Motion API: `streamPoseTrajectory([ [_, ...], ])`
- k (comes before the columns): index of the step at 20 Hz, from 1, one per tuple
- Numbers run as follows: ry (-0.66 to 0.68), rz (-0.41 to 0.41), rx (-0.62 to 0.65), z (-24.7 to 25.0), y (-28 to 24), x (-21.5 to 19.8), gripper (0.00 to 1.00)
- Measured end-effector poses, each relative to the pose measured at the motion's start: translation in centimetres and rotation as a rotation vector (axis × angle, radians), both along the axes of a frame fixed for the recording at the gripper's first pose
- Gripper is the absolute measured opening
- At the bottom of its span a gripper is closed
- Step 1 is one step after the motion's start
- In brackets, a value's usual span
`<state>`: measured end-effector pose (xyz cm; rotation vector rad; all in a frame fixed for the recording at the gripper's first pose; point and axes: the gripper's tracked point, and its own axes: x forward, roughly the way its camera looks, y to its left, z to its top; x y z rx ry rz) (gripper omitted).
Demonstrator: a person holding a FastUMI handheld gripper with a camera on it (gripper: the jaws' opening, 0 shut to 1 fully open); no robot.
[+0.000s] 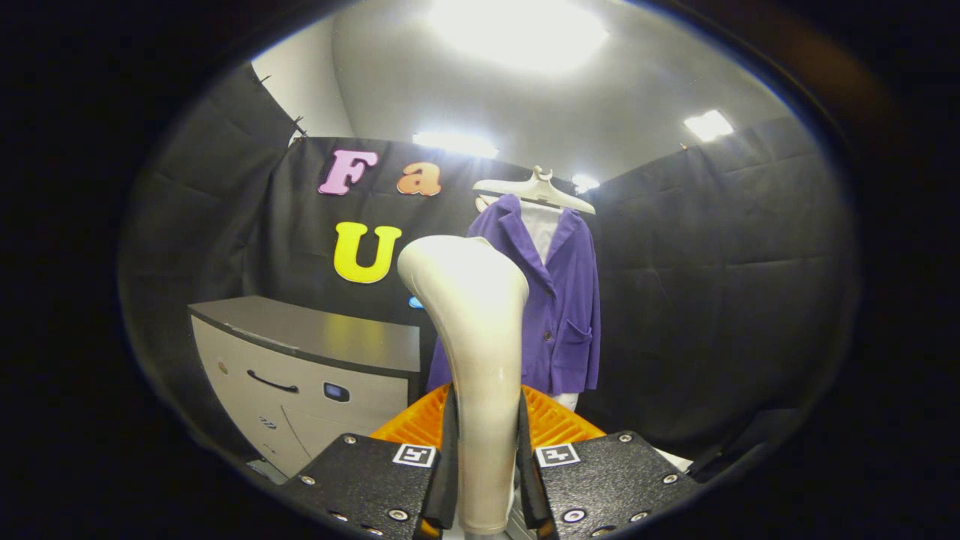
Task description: Iron the clothes twice with a garment steamer, once on the left side and once on the right side.
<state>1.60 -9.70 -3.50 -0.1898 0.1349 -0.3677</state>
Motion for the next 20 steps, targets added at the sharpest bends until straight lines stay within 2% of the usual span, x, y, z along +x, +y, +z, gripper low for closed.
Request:
streamPoseTrajectory([
  [4,-0.001,0.014,-0.005,0.1,2.6,-1.5,0.34],
  [11,-0.007,0.009,-0.007,0.2,3.9,-2.7,0.34],
  [20,-0.009,0.018,0.001,0.5,4.9,-1.9,0.34],
])
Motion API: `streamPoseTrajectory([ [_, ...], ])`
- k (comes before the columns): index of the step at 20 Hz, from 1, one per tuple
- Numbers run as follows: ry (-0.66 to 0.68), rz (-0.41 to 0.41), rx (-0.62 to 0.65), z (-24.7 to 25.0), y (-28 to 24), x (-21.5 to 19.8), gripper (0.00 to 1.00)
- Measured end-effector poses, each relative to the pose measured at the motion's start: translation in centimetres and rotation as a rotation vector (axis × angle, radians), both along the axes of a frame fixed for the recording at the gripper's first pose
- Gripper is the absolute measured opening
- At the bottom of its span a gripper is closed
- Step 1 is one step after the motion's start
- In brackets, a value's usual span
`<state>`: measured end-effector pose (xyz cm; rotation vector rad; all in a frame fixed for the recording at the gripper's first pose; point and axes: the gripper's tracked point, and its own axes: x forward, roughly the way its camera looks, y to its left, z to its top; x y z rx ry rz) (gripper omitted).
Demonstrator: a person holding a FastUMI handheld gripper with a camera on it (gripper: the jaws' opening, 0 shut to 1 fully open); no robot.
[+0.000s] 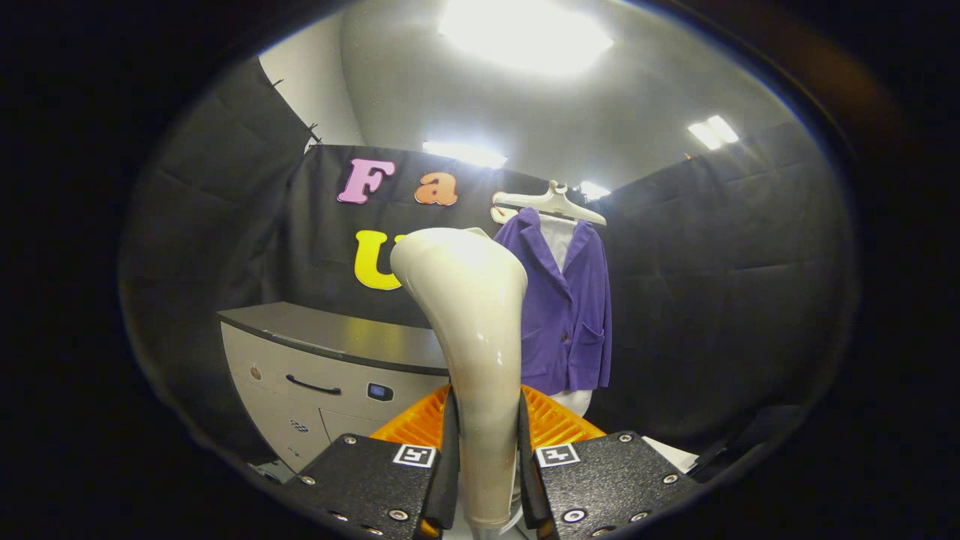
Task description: Iron the clothes twice with a garment steamer, once on the left side and once on the right side.
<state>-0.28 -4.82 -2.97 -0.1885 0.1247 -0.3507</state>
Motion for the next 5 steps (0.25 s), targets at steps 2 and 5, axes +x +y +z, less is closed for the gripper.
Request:
streamPoseTrajectory([
  [2,-0.003,0.0,0.007,0.08,-0.03,0.13,0.34],
  [5,-0.008,-0.005,0.016,0.2,-0.23,0.21,0.34],
])
